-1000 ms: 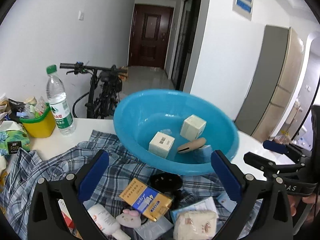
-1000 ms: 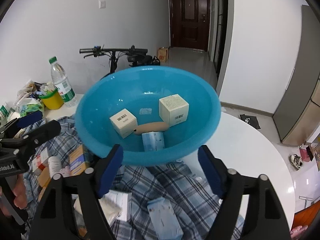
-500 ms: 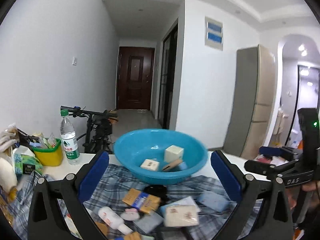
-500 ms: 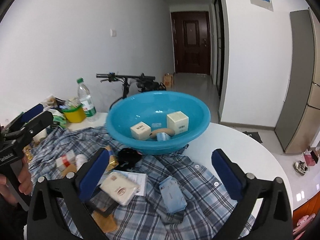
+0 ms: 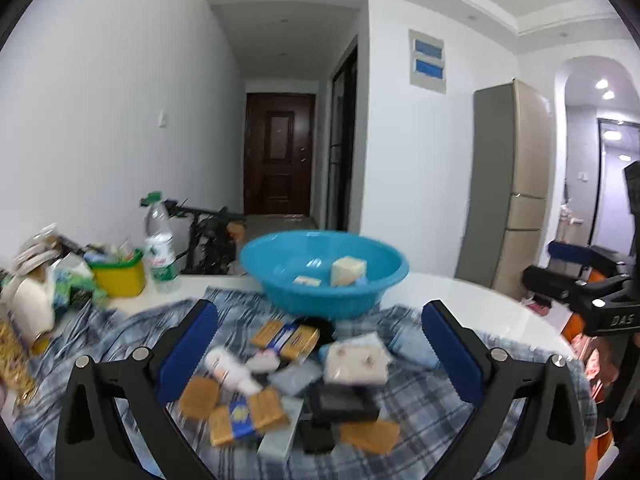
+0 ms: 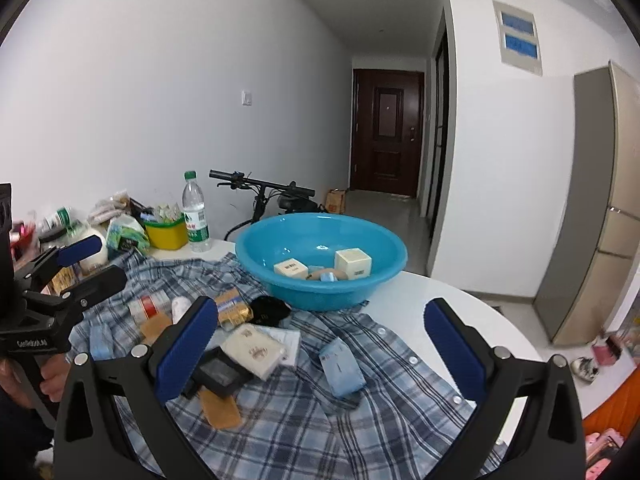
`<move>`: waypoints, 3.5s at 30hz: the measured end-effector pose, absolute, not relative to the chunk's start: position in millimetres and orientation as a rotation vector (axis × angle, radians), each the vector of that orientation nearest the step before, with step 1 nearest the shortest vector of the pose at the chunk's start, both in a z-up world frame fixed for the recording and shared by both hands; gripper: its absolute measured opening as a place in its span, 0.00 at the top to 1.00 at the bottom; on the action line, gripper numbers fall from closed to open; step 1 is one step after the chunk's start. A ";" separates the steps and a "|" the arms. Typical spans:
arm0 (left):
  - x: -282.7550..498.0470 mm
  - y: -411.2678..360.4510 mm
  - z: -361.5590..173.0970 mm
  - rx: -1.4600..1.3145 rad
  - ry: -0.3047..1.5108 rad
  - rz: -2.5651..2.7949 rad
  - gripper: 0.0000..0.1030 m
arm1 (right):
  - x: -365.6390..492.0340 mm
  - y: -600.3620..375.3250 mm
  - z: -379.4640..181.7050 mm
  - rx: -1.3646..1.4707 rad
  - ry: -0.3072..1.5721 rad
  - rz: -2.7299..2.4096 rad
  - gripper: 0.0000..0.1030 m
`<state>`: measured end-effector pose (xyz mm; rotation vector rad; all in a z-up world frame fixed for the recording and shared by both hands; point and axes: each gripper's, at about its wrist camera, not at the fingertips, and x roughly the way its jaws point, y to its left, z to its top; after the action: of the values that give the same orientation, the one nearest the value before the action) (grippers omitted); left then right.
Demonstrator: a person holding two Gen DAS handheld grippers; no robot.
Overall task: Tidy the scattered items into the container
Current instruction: 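Withdraw both tools from the basin back toward the items, then reach the left tool to the black square frame box while the right tool approaches the orange soap box, then grasp the black frame box with the left tool while the right tool grasps the orange soap box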
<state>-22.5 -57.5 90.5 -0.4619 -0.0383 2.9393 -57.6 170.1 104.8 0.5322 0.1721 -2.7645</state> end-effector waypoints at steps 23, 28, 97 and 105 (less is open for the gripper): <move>-0.8 -32.7 48.6 -0.639 0.004 2.924 0.00 | -30.2 175.5 28.5 0.721 0.134 -2.864 0.00; -42.7 -45.9 52.4 -0.688 -0.101 2.928 0.00 | -58.5 177.1 36.7 0.672 0.196 -2.958 0.00; -80.6 -24.9 6.0 -1.052 -0.098 2.848 0.30 | -69.6 189.9 7.3 0.911 0.159 -2.821 0.00; -59.8 -29.6 20.7 -1.021 -0.109 2.847 0.30 | -72.4 180.2 18.1 0.883 0.099 -2.773 0.00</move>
<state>-59.8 -29.6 20.8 -1.0208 -0.1092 2.8468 -72.4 180.2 18.1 0.8834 0.0994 -2.7728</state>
